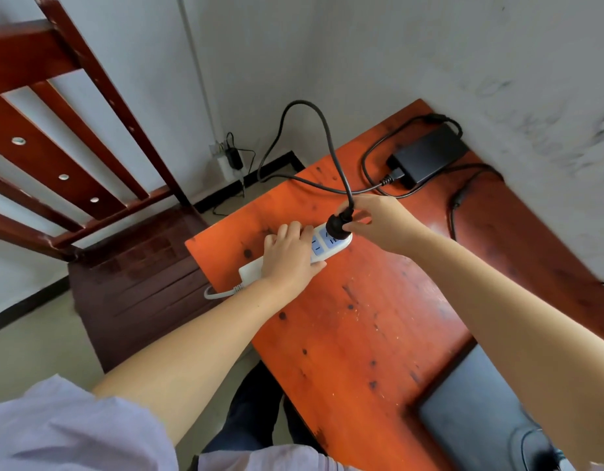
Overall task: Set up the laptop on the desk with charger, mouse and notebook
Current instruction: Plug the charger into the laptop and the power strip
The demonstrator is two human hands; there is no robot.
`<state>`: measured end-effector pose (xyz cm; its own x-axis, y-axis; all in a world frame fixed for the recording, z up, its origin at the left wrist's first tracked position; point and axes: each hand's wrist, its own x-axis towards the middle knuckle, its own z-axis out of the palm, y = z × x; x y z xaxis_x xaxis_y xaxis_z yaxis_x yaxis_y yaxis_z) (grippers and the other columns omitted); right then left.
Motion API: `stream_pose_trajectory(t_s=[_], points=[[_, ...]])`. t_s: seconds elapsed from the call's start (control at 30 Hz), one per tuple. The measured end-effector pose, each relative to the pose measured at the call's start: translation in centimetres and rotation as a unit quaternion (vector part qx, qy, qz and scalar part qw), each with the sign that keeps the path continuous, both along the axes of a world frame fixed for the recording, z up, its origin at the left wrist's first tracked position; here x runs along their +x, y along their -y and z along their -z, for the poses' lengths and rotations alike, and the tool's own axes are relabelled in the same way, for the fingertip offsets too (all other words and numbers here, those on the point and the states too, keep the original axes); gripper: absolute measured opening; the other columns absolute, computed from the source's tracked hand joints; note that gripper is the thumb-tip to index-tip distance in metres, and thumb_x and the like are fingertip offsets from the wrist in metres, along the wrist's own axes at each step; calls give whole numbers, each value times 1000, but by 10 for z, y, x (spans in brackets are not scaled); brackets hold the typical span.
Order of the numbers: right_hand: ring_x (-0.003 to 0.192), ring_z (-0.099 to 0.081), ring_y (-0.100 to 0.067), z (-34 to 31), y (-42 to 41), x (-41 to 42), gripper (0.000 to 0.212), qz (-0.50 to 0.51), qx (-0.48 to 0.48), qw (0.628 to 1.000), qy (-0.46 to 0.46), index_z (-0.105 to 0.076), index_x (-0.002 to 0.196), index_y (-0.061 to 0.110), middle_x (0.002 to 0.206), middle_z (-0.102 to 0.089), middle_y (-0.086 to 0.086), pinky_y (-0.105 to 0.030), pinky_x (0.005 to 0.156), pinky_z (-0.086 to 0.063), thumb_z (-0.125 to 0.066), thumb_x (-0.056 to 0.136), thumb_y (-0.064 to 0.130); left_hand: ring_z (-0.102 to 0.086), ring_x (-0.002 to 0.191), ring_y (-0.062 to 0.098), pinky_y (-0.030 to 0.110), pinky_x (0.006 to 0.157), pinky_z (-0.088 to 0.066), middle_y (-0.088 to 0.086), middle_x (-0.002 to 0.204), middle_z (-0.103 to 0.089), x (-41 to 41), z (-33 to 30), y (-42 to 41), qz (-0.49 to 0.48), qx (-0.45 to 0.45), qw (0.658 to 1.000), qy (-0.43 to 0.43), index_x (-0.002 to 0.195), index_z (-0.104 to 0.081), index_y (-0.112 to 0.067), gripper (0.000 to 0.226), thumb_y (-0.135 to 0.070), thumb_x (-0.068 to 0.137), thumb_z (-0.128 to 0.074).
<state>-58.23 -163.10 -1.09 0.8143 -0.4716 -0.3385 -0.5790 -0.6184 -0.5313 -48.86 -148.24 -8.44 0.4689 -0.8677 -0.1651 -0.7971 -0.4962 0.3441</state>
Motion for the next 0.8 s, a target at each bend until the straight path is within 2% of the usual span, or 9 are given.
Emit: stream_pose_trajectory(t_s=[0.1, 0.23, 0.43, 0.53, 0.7, 0.8], points=[[86, -61, -11, 0, -2, 0, 22, -40, -23, 999, -4, -65, 106, 19, 101, -59, 7, -8, 69, -40, -63, 85, 11, -41, 118, 24, 38, 94, -35, 6, 126, -46, -1, -1, 1, -4, 5, 1000, 8, 134, -38, -15, 63, -48, 84, -57], [88, -55, -14, 1, -6, 3, 21, -83, -75, 994, -6, -65, 106, 14, 105, -62, -1, -22, 78, -44, -63, 85, 13, -40, 119, 25, 38, 94, -34, 6, 128, -45, -3, -1, 2, -13, 16, 1000, 13, 135, -36, -16, 63, -48, 84, -57], [97, -57, -27, 1, -16, -1, 24, -99, -118, 988, -13, -62, 110, 4, 112, -59, -10, -36, 84, -49, -60, 88, 13, -38, 121, 25, 39, 96, -34, 6, 131, -44, -5, -3, 2, -30, 19, 999, 4, 136, -36, -17, 63, -47, 84, -57], [98, -57, -28, 1, -16, 3, 24, -91, -124, 988, -17, -61, 110, 2, 112, -59, -12, -37, 85, -48, -60, 88, 11, -38, 121, 25, 38, 97, -33, 6, 131, -44, -5, -4, 2, -26, 22, 999, 10, 136, -36, -17, 63, -48, 84, -57], [96, -57, -26, 1, -14, 5, 20, -91, -127, 988, -3, -62, 106, 3, 108, -61, -12, -28, 79, -44, -59, 86, 8, -38, 122, 25, 38, 98, -32, 6, 132, -43, -4, -6, 2, -24, 26, 999, 12, 136, -36, -17, 63, -47, 85, -56], [94, -56, -27, 10, -20, -7, 20, -102, -136, 985, 17, -62, 107, 2, 110, -58, -13, -32, 81, -47, -57, 88, 8, -38, 122, 25, 38, 99, -31, 6, 131, -44, -4, -6, 1, -22, 20, 1000, 5, 135, -37, -17, 62, -45, 85, -57]])
